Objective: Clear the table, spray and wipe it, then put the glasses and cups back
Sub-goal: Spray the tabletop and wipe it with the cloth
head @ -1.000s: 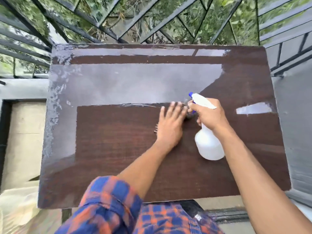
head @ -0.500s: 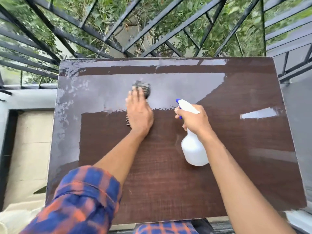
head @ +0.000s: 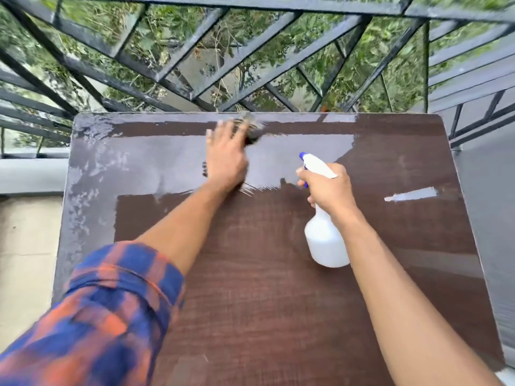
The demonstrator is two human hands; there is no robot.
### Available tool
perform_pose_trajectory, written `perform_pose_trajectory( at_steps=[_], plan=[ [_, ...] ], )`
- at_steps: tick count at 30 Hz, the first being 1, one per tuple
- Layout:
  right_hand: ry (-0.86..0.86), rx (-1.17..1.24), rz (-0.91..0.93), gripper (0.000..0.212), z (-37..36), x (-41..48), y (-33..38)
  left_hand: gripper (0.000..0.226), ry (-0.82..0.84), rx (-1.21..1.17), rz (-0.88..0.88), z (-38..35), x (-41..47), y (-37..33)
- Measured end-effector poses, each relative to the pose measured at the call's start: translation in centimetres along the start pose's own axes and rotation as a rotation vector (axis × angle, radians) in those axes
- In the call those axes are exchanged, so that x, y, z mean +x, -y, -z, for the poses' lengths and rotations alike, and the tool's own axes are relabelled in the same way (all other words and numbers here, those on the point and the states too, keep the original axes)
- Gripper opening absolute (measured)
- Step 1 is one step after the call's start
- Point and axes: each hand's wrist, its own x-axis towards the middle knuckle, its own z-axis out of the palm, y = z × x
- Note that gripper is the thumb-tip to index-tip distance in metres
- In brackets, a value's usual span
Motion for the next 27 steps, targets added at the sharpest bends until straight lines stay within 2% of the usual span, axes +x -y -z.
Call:
perform_pose_trajectory(
  at_steps=[2,6,11,13,16,18,22,24,27],
  plan=[
    [0.043,-0.011,0.006,0.032,-1.1,0.1,0.9,0.065,-0.049,0.006,0.195,2.3,0.8,5.3],
    [0.110,-0.034,0.059,0.019,-3.5,0.1,2.4,0.056,-0.191,-0.012,0.465,5.1,-0.8,13.1],
    [0.102,-0.060,0.072,0.029,-3.9,0.1,3.4,0.056,-0.215,-0.033,0.560,3.9,-1.3,11.7],
    [0.095,-0.058,0.060,0.032,-3.3,0.2,3.3,0.057,-0.180,-0.013,0.437,3.0,0.0,8.7],
    [0.065,-0.070,0.041,0.021,-2.0,0.6,2.9,0.057,-0.055,0.005,0.109,0.9,1.4,2.2],
    [0.030,-0.100,0.030,0.023,-1.2,0.7,2.7,0.059,0.037,0.009,-0.029,-0.7,1.9,-2.4],
    [-0.040,-0.094,0.001,0.029,0.4,0.8,2.5,0.064,0.238,0.021,-0.235,-3.2,2.3,-9.0],
    [-0.062,-0.088,-0.011,0.026,1.1,0.8,2.3,0.067,0.273,0.032,-0.314,-3.5,2.4,-10.0],
    [-0.075,-0.095,-0.011,0.023,1.7,0.5,1.7,0.060,0.260,0.003,-0.343,-3.6,2.4,-9.6]
  ],
)
